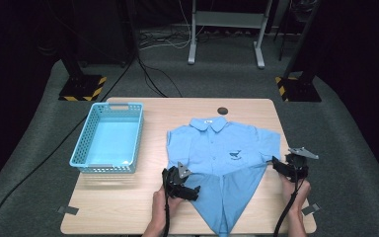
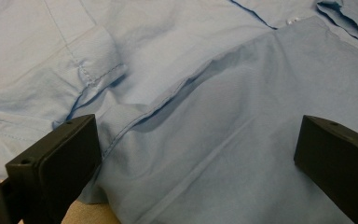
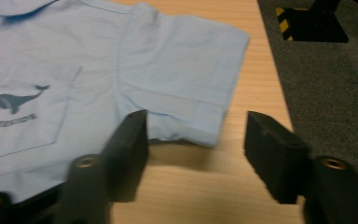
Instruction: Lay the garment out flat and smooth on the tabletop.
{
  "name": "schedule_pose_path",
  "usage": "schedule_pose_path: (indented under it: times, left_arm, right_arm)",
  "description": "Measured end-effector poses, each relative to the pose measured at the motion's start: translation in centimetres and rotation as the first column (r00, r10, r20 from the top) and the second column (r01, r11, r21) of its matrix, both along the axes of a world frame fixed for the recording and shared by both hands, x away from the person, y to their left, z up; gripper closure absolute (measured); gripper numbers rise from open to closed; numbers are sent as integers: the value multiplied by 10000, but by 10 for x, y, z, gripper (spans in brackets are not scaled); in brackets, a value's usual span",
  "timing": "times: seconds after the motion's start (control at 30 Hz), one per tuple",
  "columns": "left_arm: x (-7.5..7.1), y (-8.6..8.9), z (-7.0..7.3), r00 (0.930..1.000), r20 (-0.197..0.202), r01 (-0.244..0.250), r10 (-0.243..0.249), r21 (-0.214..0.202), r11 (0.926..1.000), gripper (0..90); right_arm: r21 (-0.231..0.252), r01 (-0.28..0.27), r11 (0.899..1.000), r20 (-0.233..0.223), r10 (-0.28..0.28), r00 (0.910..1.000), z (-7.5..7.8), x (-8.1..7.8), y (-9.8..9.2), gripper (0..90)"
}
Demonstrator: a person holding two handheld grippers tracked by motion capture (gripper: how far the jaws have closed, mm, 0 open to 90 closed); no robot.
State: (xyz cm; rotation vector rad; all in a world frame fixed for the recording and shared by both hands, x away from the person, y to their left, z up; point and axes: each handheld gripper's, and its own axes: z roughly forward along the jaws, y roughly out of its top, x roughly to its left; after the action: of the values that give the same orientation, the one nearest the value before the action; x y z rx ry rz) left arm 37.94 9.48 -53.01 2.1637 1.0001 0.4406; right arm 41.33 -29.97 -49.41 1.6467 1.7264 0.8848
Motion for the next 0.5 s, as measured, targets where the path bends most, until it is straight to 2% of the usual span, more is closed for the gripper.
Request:
schedule_pose_path:
  times: [0.07, 0.13, 0.27, 0.33, 0.4, 0.47, 0.5]
  left_arm:
    - [0, 0, 0, 10000, -2, 4, -4, 3, 10000, 3]
    - [0, 0, 0, 10000, -2, 10, -10, 9, 10000, 3]
    - [0, 0, 0, 10000, 9, 11, -11, 9, 10000, 3]
    - [0, 0, 0, 10000, 11, 8, -8, 9, 10000, 3]
    - [0, 0, 0, 10000, 11, 7, -7, 6, 10000, 3]
    - [0, 0, 0, 10000, 11, 7, -7, 1, 10000, 3]
    - [0, 0, 0, 10000, 3, 10, -10, 7, 10000, 3]
  right_arm:
    - [107, -581, 9983, -103, 582, 9983, 0, 0, 10, 237]
    - [90, -1003, 9949, -170, 1004, 9948, -2, 1, 23, 167]
    - [77, -1987, 9800, -708, 1987, 9775, -13, 9, 48, 50]
    - [-149, -2334, 9723, -930, 2311, 9685, -19, 12, 59, 9]
    - [-377, -2507, 9673, -1091, 2454, 9633, -24, 13, 67, 0]
    - [-664, -2483, 9664, -1117, 2401, 9643, -27, 13, 71, 0]
    - [-654, -2461, 9670, -1161, 2376, 9644, -28, 13, 71, 0]
